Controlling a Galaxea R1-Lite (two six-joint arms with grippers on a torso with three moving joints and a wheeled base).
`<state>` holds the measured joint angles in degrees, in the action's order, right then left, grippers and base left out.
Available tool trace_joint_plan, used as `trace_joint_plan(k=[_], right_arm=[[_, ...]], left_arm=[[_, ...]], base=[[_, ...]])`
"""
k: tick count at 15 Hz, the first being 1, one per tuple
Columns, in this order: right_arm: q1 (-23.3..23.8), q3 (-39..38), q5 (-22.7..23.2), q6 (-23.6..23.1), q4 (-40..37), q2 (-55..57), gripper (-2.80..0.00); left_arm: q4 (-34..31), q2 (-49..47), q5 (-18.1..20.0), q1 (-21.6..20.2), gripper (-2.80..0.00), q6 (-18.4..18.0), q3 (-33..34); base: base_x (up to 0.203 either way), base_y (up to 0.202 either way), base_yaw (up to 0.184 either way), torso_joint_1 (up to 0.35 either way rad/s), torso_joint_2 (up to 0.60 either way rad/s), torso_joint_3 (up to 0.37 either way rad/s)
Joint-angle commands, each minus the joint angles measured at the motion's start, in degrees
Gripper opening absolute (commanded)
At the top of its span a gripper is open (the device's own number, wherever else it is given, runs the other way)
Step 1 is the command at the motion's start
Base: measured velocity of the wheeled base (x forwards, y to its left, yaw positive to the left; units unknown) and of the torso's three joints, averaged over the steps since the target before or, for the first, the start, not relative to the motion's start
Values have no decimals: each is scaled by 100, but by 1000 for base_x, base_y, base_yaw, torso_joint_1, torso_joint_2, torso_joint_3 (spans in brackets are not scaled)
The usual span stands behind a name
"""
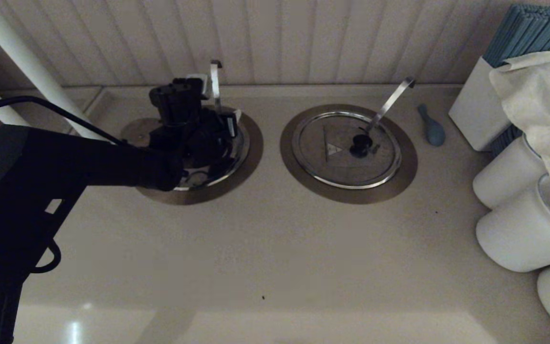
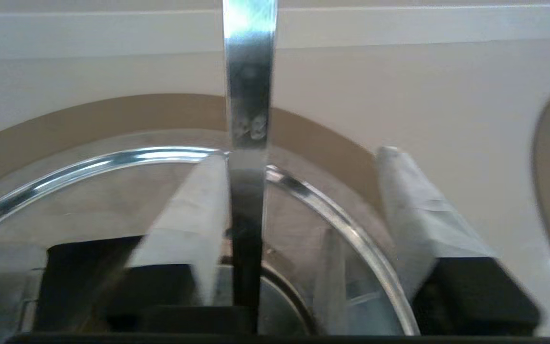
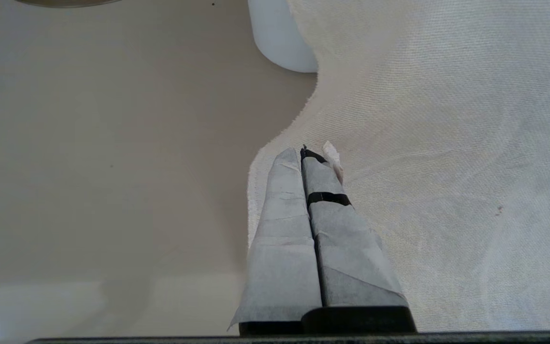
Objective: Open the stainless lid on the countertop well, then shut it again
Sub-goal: Stir with a spoon, then close the lid
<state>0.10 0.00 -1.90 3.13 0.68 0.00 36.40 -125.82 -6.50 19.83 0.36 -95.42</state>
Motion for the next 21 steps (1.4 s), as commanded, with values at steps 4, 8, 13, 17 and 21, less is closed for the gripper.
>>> trace_joint_plan(k=[4,8,13,17,21], right_arm=[[-1,0,-3,3,2,8,-280],[-1,0,-3,3,2,9,-280],[-1,0,-3,3,2,3,-280],[-1,0,-3,3,2,2,-280],[-1,0,-3,3,2,9,-280]], left_arm=[[16,49,-1,12,0,34,5],[17,68,-15,124,0,26,48],[-106,374,138,3,0,-27,301],[-410,465,100,-560,0,-916,294],[-903,1368,91,-846,0,-556,598]], base=[[0,0,0,0,0,0],[0,0,0,0,0,0],[0,0,0,0,0,0],[0,0,0,0,0,0],[0,0,0,0,0,0]])
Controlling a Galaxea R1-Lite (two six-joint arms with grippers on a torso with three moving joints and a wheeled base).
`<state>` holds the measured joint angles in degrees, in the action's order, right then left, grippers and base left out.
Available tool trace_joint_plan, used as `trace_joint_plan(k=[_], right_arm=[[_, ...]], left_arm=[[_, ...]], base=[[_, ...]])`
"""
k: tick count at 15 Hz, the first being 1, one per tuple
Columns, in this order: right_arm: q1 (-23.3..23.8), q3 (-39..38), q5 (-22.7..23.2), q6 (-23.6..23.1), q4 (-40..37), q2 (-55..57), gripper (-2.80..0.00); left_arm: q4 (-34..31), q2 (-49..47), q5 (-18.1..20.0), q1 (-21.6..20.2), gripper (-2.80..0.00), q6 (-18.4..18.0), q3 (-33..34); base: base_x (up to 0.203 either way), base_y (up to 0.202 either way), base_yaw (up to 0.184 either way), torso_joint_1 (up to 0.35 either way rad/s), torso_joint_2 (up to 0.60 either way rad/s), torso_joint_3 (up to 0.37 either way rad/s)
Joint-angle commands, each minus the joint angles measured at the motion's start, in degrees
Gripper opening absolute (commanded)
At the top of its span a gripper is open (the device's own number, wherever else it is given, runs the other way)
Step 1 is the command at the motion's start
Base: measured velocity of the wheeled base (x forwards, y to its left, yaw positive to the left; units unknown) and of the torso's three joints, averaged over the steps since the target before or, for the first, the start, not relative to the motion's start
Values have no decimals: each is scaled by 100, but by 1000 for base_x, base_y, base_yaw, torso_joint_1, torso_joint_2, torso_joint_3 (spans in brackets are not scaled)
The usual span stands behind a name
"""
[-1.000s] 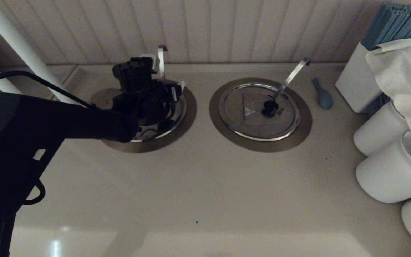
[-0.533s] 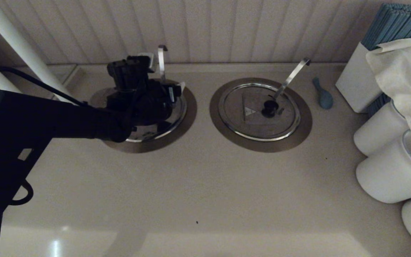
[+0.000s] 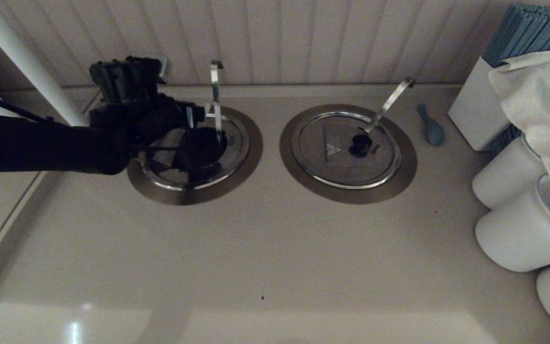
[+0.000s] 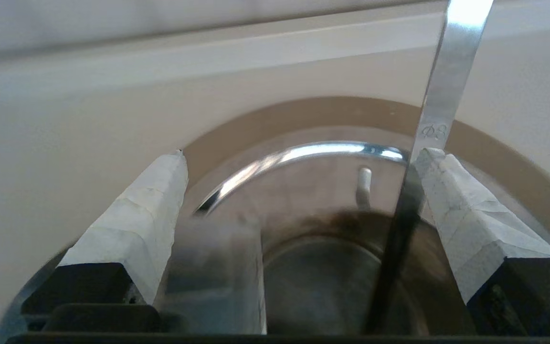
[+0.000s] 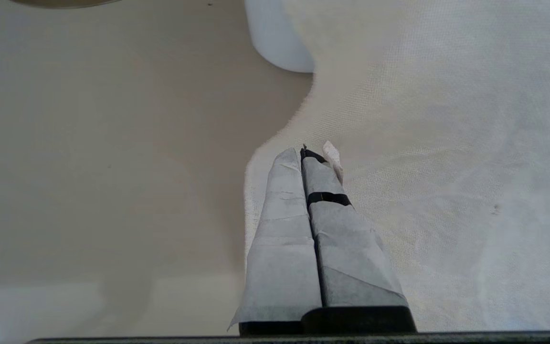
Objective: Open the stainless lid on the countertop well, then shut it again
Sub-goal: Close the lid
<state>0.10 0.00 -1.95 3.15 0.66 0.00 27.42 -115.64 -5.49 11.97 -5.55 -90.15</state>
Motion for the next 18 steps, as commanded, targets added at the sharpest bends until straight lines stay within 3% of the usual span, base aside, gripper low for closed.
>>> trace_joint_plan(k=[1,5,9,13,18], right_arm=[[-1,0,2,2,4,8,-280],[-1,0,2,2,4,7,-280],[-1,0,2,2,4,9,-280],[-1,0,2,2,4,9,-280],[-1,0,2,5,4,9,-280]], left_arm=[[-113,629,9,-84,0,347,275],[-264,1713,-51,-116,0,1800,1022],[-869,2686,-293,-183,0,3433,1979],[-745,2743,-313,-652,0,3844,2832],[21,2497,326,-1257,0,3845,3205]], base=[[0,0,0,0,0,0],[0,0,0,0,0,0],[0,0,0,0,0,0],[0,0,0,0,0,0],[0,0,0,0,0,0]])
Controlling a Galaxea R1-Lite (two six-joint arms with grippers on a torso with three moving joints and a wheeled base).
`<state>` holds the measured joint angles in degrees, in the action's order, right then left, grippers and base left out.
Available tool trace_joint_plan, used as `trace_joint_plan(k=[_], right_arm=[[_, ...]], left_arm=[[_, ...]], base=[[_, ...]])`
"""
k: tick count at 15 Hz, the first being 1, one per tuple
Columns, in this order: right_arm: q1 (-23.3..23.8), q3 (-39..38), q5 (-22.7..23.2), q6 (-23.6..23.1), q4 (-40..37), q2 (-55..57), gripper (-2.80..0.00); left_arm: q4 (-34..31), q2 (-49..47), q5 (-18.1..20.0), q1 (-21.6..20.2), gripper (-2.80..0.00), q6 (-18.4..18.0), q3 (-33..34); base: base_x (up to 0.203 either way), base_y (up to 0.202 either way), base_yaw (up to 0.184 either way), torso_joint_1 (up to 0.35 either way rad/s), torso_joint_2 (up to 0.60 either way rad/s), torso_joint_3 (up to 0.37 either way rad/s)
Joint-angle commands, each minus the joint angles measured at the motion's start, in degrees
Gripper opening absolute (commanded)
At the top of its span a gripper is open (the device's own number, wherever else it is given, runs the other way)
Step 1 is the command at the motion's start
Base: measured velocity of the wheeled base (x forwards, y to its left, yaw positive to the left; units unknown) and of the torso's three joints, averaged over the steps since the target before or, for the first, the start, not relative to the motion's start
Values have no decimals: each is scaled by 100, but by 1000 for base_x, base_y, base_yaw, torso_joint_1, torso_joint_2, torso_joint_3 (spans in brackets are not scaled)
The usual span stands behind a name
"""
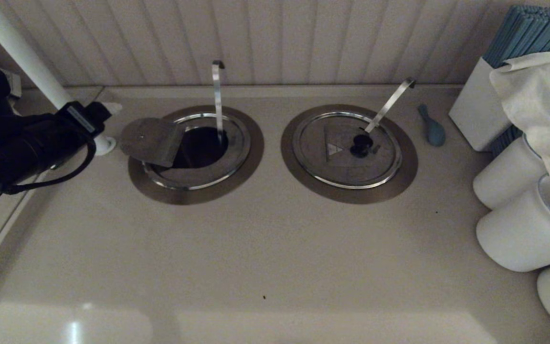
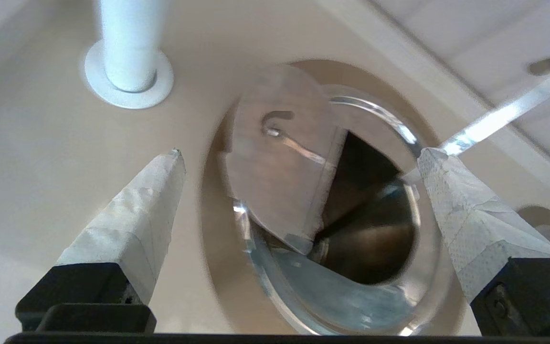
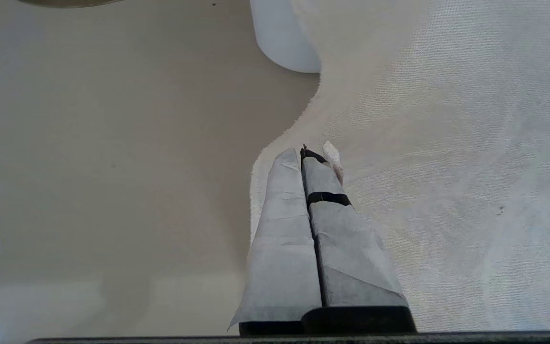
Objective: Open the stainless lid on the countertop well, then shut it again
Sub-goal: Close the lid
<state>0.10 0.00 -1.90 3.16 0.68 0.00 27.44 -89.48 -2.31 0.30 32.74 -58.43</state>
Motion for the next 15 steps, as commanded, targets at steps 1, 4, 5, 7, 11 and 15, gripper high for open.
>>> trace_joint_plan(k=[1,4,5,7,11,15], right_arm=[[-1,0,-3,1,2,9,-280],[-1,0,-3,1,2,3,-280],[-1,0,-3,1,2,8,-280],[-1,0,-3,1,2,3,-280],[-1,0,-3,1,2,8,-280],[-1,0,-3,1,2,9,-280]], left_arm=[[71,-272,129,-154,0,14,11],[488,-752,622,-274,0,23,-3],[696,-895,746,-286,0,33,-7],[882,-1055,985,-285,0,31,-56],[886,-1373,1026,-285,0,23,-221],[973,-1463,1018,-289,0,26,-230]], base=[[0,0,0,0,0,0],[0,0,0,0,0,0],[0,0,0,0,0,0],[0,0,0,0,0,0],[0,0,0,0,0,0],[0,0,0,0,0,0]])
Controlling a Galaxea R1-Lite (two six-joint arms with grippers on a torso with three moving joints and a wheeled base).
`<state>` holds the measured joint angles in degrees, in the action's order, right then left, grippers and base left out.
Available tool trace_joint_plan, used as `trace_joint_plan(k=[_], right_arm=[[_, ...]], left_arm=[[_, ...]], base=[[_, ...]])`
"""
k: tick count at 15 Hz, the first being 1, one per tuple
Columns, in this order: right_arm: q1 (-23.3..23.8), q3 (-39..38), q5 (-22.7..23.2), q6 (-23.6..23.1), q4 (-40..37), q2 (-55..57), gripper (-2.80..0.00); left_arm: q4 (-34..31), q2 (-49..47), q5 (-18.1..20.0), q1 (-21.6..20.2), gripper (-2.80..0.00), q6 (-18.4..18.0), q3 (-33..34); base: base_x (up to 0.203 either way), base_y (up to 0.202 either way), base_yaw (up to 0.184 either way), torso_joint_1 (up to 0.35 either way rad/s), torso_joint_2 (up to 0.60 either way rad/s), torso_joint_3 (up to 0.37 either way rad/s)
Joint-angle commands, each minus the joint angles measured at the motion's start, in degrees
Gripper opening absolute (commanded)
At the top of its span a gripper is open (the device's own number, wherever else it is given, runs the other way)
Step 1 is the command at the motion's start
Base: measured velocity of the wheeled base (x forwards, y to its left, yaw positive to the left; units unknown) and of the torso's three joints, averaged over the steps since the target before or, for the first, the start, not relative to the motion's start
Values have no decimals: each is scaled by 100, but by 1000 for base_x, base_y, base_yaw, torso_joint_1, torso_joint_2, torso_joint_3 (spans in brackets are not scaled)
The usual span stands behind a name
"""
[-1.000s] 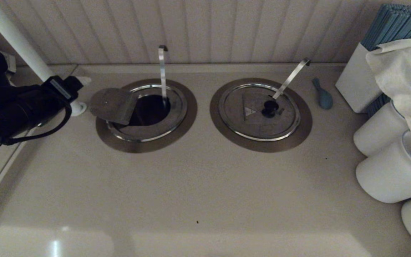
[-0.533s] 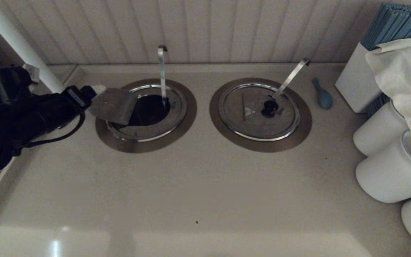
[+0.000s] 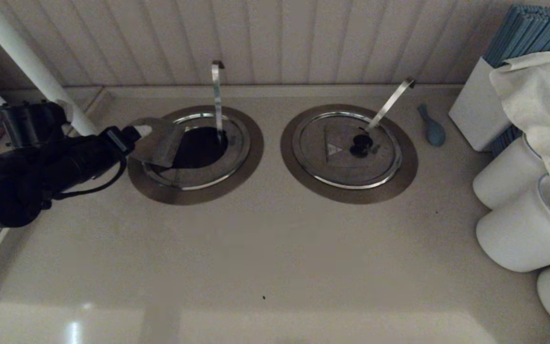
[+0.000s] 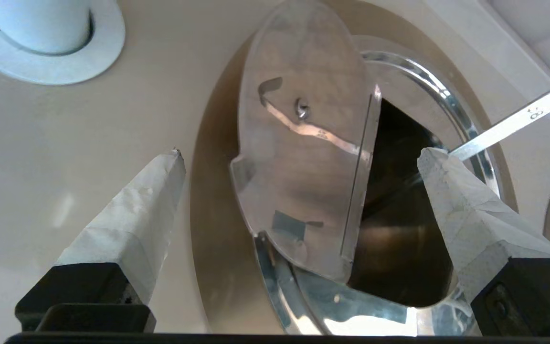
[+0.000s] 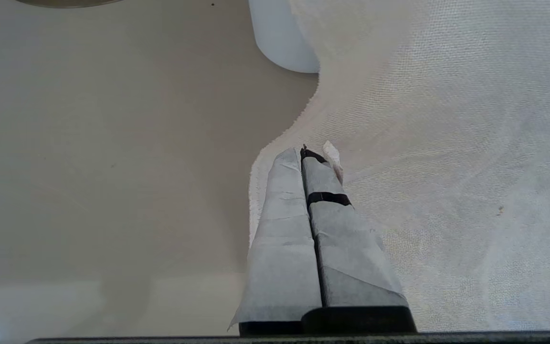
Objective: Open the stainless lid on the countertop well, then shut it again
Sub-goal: Close the lid
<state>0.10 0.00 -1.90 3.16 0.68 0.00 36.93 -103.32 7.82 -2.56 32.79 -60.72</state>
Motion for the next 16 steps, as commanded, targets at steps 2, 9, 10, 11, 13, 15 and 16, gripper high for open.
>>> trace_joint_plan(k=[2,9,10,11,13,15,16], right_arm=[[-1,0,-3,1,2,3,-280],[-1,0,-3,1,2,6,-280],[-1,0,-3,1,2,9,-280],[-1,0,-3,1,2,8,-280],[-1,0,-3,1,2,0,-280],[-1,0,-3,1,2,0,-280],[-1,0,-3,1,2,2,-280]], left_arm=[[196,-76,26,1,0,25,-44],[253,40,35,54,0,17,-159],[253,40,35,45,0,17,-151],[253,32,35,53,0,17,-142],[253,49,35,54,0,17,-142],[253,76,35,54,0,24,-159],[253,93,35,54,0,25,-152]], base=[[0,0,0,0,0,0],[0,0,0,0,0,0],[0,0,0,0,0,0],[0,0,0,0,0,0],[0,0,0,0,0,0],[0,0,0,0,0,0],[0,0,0,0,0,0]])
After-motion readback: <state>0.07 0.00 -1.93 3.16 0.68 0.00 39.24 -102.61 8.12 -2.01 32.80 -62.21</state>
